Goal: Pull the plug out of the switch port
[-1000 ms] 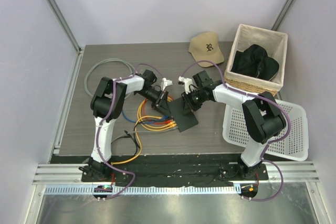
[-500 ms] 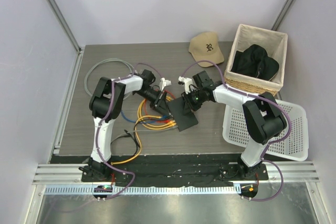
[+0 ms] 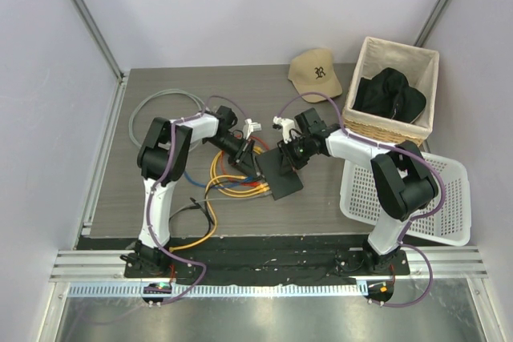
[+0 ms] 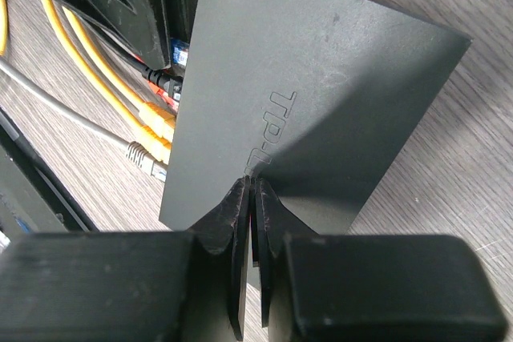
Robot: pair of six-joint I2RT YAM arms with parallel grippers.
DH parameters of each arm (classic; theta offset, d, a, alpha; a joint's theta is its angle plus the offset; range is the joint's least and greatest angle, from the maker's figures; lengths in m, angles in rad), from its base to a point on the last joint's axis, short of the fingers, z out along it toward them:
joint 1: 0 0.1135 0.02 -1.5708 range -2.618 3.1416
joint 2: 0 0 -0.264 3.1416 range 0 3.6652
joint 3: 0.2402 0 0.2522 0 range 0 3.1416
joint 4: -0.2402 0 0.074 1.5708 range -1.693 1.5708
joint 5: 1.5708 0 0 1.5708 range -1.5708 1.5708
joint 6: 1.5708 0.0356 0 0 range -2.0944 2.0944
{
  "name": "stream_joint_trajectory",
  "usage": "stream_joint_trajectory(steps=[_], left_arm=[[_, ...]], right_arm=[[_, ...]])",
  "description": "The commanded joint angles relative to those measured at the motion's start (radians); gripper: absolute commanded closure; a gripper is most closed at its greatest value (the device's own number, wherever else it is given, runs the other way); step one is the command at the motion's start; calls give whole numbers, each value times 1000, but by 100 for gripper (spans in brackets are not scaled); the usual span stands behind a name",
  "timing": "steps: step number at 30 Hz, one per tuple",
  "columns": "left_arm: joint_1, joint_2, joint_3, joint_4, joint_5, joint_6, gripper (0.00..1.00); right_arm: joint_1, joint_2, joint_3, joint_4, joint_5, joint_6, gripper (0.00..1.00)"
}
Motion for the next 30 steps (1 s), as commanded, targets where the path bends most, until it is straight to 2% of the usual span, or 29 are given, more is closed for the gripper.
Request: stream_joint_trajectory(steps=[1,9,16,26,27,28,29,30], left_arm=[[-3,-31,-29,13,-49,27,100],[-4,3,68,-30,-58,44,100],[-1,-68,-21,-21,-92,83,100],[-1,-167,190,-163,-214,300,100],[-3,-164,195,-166,-248,314,96],[-3,-160,204,-176,-279,322,86],[-1,-157,221,-186,-329,337,62],[2,-164,229,-212,-337,340,53]], right_arm=[[3,8,-26,-15,90,-26,88],[4,21,-22,-13,88,-29,88],[3,10,-30,-7,93,-29,88],[4,39,-19,-7,88,-32,88],[4,40,-18,-7,88,-31,88],[4,40,-16,-7,88,-32,88],[6,39,-18,-5,88,-32,88],[4,37,-19,-4,90,-34,88]])
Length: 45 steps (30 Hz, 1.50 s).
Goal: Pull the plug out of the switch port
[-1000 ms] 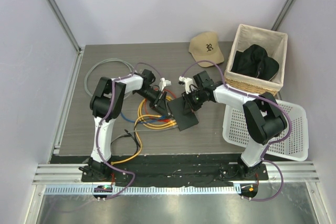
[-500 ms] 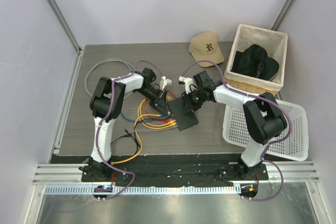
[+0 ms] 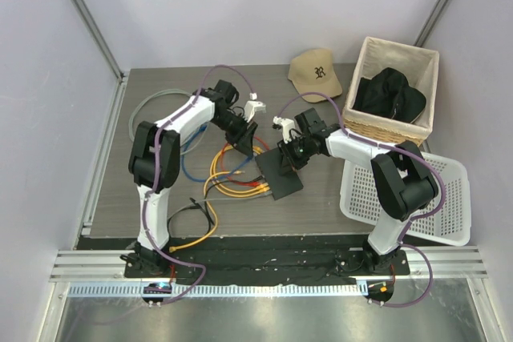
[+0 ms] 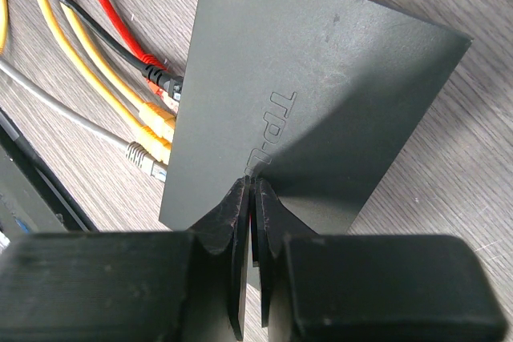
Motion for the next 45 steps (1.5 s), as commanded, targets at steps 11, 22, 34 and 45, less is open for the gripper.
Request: stream_joint_trajectory(steps=[11,22,34,45], left_arm=[[95,-527,-350,119,-615,-244,0],[298,-495,-479,122,-814,-397,19],[304,-217,-347,87,-774,-428,62],[336,-228,-320,-71,-688,-225,100]], right_arm=[[5,23,-31,3,96,-32,87],[5,60,-8,-3,90,-32,87],[5,38,-20,5,101,-34,87],[4,43,-15,3,104,-37,87]])
